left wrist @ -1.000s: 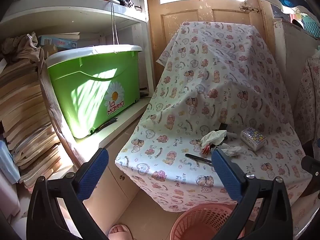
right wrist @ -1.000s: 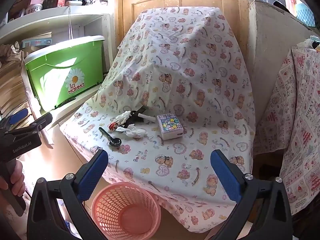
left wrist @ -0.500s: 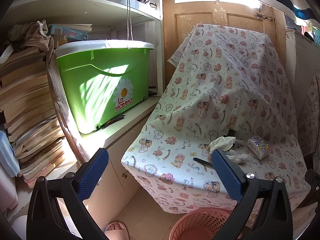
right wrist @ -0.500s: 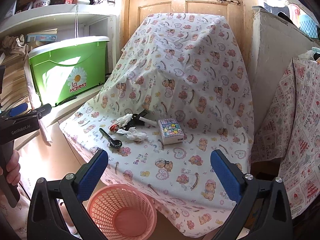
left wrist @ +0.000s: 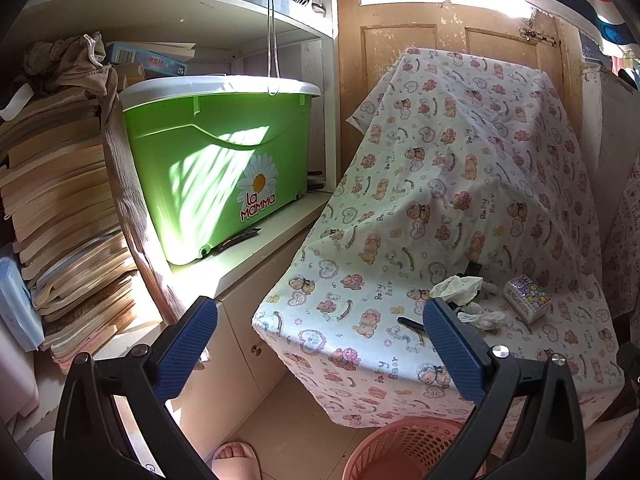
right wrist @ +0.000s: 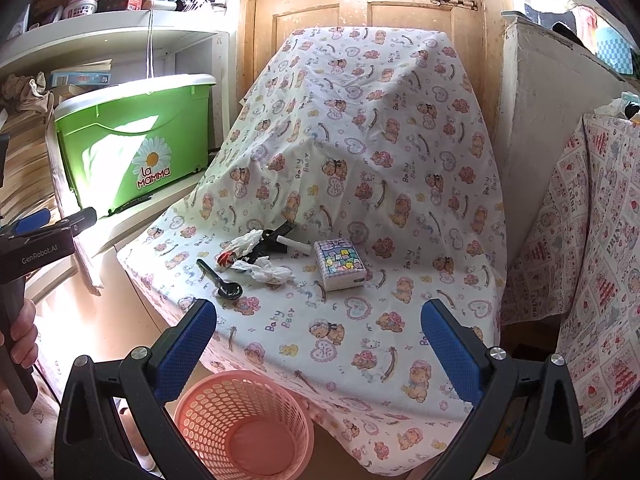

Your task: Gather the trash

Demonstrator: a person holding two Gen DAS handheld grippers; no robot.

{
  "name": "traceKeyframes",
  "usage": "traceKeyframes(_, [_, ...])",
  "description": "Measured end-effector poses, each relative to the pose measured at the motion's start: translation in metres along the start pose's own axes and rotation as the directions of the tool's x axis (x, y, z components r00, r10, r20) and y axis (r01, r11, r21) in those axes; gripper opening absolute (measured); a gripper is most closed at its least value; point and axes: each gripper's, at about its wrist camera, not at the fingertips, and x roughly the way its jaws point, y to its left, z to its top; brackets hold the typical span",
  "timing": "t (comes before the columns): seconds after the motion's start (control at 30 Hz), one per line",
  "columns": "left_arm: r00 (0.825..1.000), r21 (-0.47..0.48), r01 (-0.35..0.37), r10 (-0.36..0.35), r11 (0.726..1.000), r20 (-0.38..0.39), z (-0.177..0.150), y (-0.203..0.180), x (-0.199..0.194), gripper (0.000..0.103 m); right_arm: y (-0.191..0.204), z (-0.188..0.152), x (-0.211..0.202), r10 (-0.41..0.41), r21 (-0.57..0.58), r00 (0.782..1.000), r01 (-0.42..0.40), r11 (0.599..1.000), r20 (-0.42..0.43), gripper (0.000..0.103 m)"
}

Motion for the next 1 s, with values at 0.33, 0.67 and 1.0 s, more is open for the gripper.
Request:
traceKeyframes(0.33, [1.0,0.018,-0.005,0.005,1.0,0.01,0.0001,-0.0013,-0.0021,0.102,0.0015,-0.0013,0.0017,0.0,-0.007,1.0,0.0,1.0,0.0,0.103])
traceKeyframes(0.67, [1.0,0.018,-0.003,0.003,1.0,0.008,0.0003,-0.0011,-0.0019,0.102,0.0028,-0.0028,0.0025,0.001,-0.005,1.0,-0.001,1.0,-0.002,0.103])
traceKeyframes(1.0, [1.0,0.017,-0.003,0.003,1.0,0.007,0.0,-0.0016,-0.0021,0.102,0.0031,-0.0033,0.0035,0.0,-0.005,1.0,0.0,1.0,-0.003,0.103])
